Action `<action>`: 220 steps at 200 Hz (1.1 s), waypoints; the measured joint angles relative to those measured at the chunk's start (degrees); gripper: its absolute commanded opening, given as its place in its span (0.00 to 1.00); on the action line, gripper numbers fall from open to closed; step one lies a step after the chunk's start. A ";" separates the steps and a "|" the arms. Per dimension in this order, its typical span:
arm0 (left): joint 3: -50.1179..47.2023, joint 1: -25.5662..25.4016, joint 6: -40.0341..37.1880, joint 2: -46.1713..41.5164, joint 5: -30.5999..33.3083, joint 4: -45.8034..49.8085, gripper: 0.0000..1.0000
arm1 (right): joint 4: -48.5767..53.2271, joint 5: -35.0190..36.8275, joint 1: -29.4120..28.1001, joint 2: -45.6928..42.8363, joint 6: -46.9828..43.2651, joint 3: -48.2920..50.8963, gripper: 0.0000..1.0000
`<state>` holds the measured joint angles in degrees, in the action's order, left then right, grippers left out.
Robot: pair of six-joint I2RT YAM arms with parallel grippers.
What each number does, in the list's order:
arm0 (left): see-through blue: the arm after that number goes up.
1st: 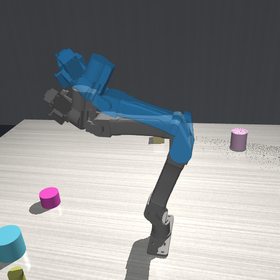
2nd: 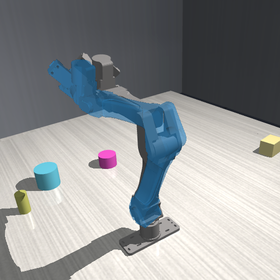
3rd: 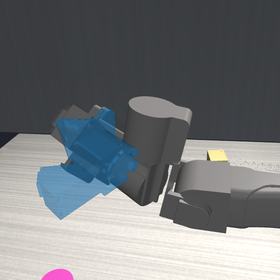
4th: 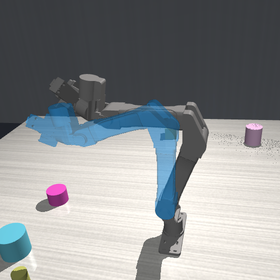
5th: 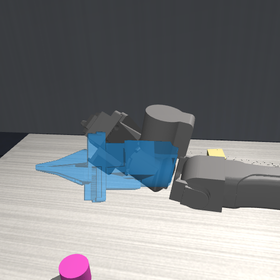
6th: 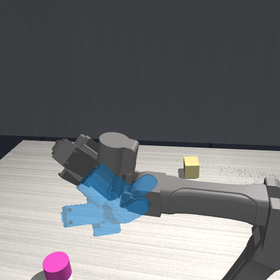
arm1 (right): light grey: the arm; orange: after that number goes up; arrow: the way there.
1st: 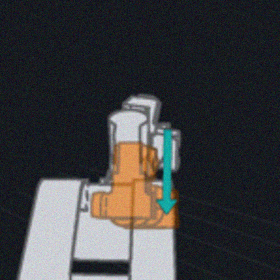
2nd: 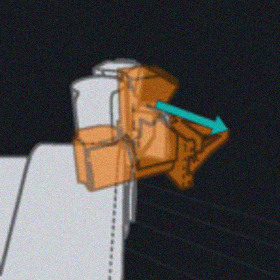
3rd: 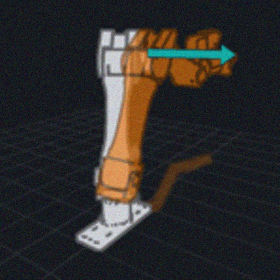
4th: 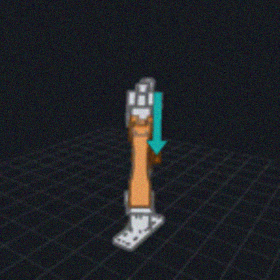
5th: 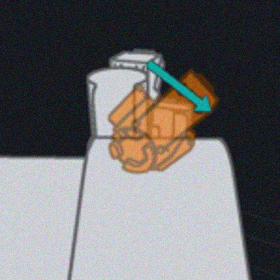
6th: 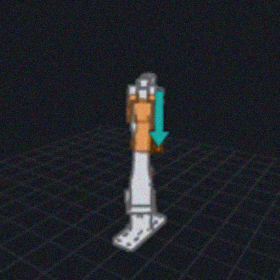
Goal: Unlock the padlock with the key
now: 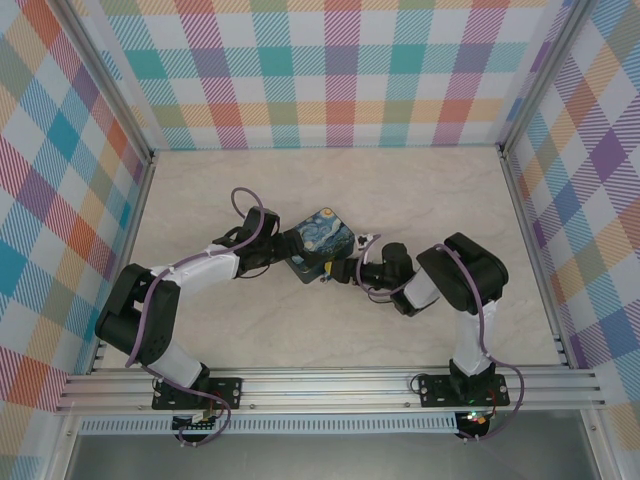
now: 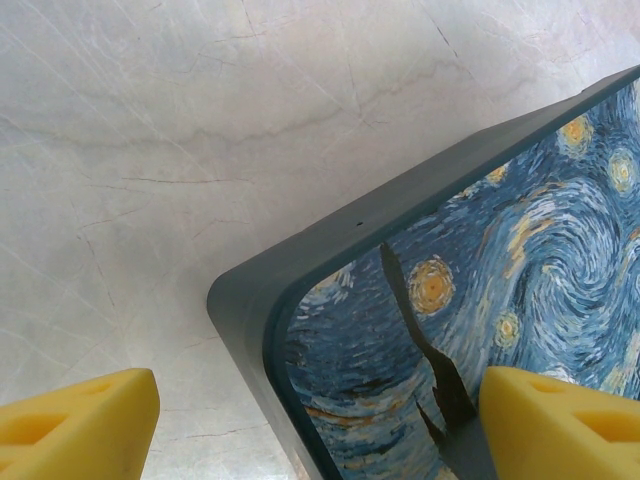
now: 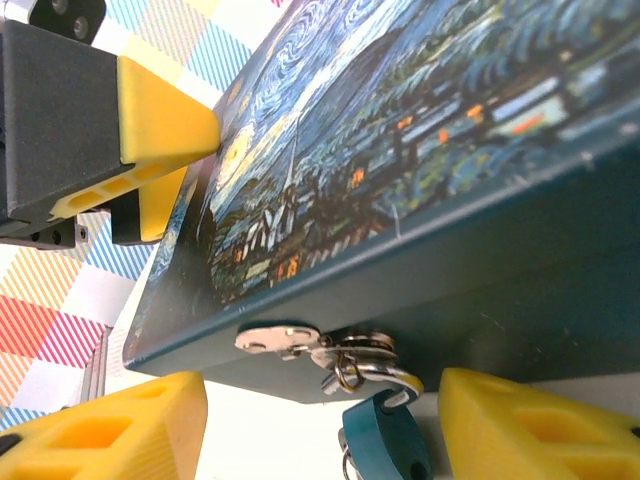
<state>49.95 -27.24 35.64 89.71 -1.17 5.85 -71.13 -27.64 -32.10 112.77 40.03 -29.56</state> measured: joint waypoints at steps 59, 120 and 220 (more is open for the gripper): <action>-0.11 0.00 0.61 0.00 0.39 -0.02 0.83 | 2.38 -0.50 -0.24 0.24 0.22 -1.99 0.60; -0.22 0.00 0.63 -0.11 0.44 -0.02 0.82 | 2.34 -3.52 -0.61 0.70 1.33 -2.16 0.47; -0.22 0.00 0.63 -0.22 0.44 0.07 0.83 | 2.62 -3.13 -0.57 1.09 1.53 -1.29 0.13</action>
<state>49.74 -27.24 36.27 89.49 -0.73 5.91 -68.51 -30.76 -32.67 113.86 41.56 -30.85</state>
